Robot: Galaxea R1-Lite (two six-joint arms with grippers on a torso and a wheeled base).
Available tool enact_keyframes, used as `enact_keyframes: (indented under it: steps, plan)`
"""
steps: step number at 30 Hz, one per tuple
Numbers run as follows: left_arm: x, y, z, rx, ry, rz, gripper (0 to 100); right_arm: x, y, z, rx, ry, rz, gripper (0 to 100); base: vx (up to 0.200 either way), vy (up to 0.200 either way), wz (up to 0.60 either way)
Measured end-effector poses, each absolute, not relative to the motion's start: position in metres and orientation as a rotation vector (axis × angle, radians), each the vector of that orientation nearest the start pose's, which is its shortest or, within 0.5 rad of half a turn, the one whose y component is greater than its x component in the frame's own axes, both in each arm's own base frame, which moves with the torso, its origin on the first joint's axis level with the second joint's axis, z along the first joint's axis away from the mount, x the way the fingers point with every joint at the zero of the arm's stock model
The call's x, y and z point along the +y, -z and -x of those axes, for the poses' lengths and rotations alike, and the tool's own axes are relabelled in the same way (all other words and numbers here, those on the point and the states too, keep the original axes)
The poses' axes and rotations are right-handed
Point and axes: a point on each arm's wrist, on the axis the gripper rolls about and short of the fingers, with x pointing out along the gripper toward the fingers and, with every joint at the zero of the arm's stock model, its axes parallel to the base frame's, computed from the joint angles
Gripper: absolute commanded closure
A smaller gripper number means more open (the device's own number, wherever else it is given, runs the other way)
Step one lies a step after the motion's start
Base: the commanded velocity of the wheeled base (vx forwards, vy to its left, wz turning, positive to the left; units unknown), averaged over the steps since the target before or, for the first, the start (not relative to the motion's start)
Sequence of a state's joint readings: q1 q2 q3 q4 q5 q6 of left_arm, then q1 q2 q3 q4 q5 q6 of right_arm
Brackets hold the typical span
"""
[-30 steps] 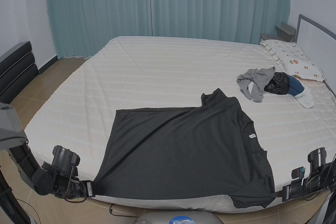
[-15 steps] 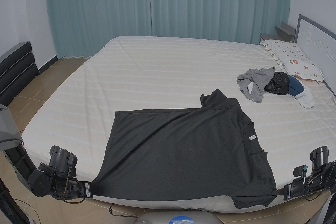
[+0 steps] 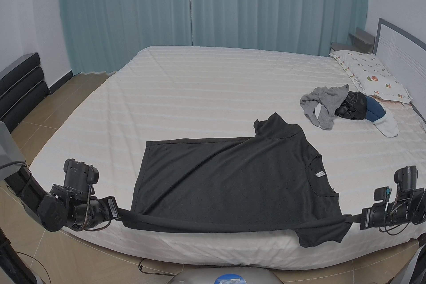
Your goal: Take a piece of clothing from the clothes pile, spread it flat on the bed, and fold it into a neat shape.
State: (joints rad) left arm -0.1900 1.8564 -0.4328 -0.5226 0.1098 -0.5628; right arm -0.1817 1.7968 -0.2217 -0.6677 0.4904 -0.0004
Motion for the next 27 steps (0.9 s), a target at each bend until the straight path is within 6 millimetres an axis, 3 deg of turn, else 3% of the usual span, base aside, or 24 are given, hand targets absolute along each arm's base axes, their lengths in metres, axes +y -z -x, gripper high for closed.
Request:
enact_keyframes:
  steps: [17, 27]
  plan:
    - [-0.051, -0.045, -0.288, 0.825, -0.188, 0.44, 100, -0.022, -0.036, -0.264, 0.823, -0.294, -0.353, 100, 0.0, 0.0, 0.0]
    - [-0.052, -0.042, -0.295, 0.84, -0.215, 0.473, 100, -0.021, -0.038, -0.281, 0.803, -0.287, -0.39, 100, 0.0, 0.0, 0.0]
